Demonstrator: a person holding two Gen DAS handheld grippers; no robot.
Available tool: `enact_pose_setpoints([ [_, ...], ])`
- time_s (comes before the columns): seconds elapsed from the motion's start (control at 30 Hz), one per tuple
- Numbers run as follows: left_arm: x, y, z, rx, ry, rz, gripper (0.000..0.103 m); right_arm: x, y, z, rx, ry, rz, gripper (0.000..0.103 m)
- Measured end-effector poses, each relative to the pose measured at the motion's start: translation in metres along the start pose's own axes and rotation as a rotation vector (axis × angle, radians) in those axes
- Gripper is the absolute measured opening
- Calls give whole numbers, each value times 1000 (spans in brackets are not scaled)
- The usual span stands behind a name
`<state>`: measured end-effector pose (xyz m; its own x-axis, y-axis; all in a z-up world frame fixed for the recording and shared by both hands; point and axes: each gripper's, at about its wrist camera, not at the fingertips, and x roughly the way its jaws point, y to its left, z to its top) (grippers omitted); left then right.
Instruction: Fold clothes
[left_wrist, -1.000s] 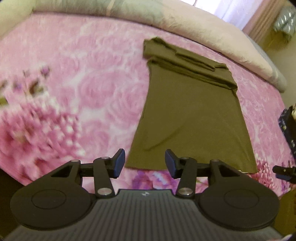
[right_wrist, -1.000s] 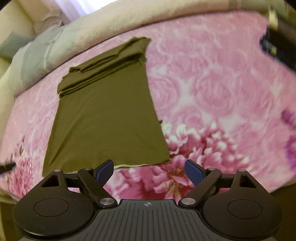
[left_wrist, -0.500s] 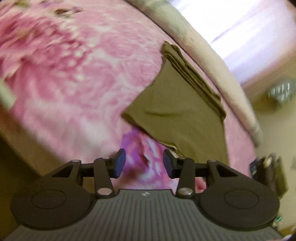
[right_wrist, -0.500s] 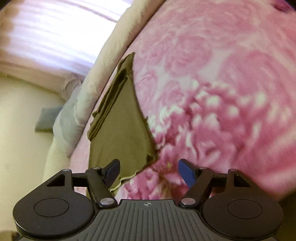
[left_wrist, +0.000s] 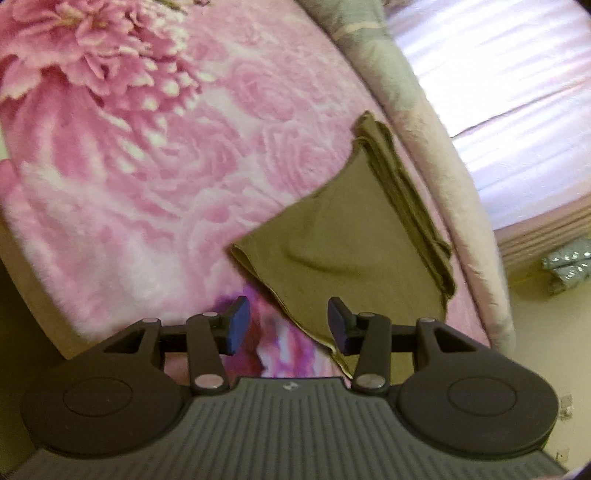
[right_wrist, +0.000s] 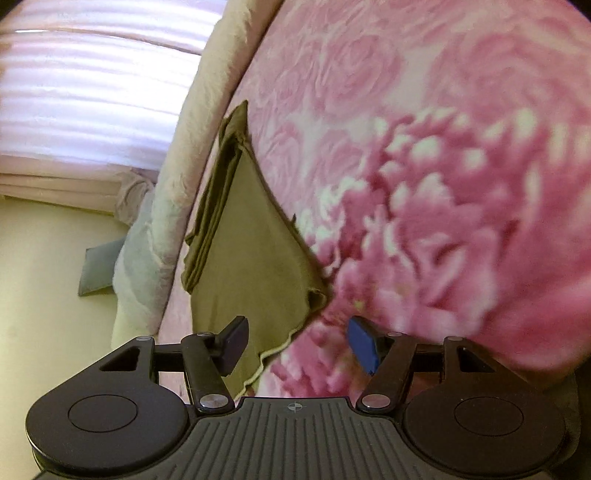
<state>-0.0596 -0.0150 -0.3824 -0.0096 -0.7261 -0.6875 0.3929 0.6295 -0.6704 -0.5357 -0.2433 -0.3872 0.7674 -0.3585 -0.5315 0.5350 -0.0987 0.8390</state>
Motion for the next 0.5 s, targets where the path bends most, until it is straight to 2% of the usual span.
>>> enact_pose_setpoints([
  [0.1, 11, -5, 3, 24, -4, -1, 38, 16, 7, 4, -1, -3, -32, 63],
  [0.13, 14, -7, 5, 40, -5, -2, 31, 23, 9, 5, -2, 0, -45, 50],
  [0.17, 18, -10, 6, 61, 3, -5, 9, 29, 10, 6, -4, 3, -59, 28],
  [0.2, 21, -10, 8, 73, 20, -15, 0, 35, 11, 7, -5, 6, -72, 16],
  [0.23, 22, -10, 8, 88, 30, -34, 0, 38, 9, 8, 6, 9, -72, 5],
  [0.27, 19, -12, 7, 117, 27, -61, 0, 41, 5, 9, 20, 12, -70, 1],
  [0.4, -3, -16, -2, 319, -4, -132, 0, 15, 10, 8, -97, -38, -16, 0],
  [0.43, -4, -12, -4, 338, 8, -125, 0, 8, 8, 8, -113, -39, -29, 0],
  [0.5, 3, 0, -7, 335, 39, -79, 0, 5, -2, 10, -119, -40, -106, 0],
])
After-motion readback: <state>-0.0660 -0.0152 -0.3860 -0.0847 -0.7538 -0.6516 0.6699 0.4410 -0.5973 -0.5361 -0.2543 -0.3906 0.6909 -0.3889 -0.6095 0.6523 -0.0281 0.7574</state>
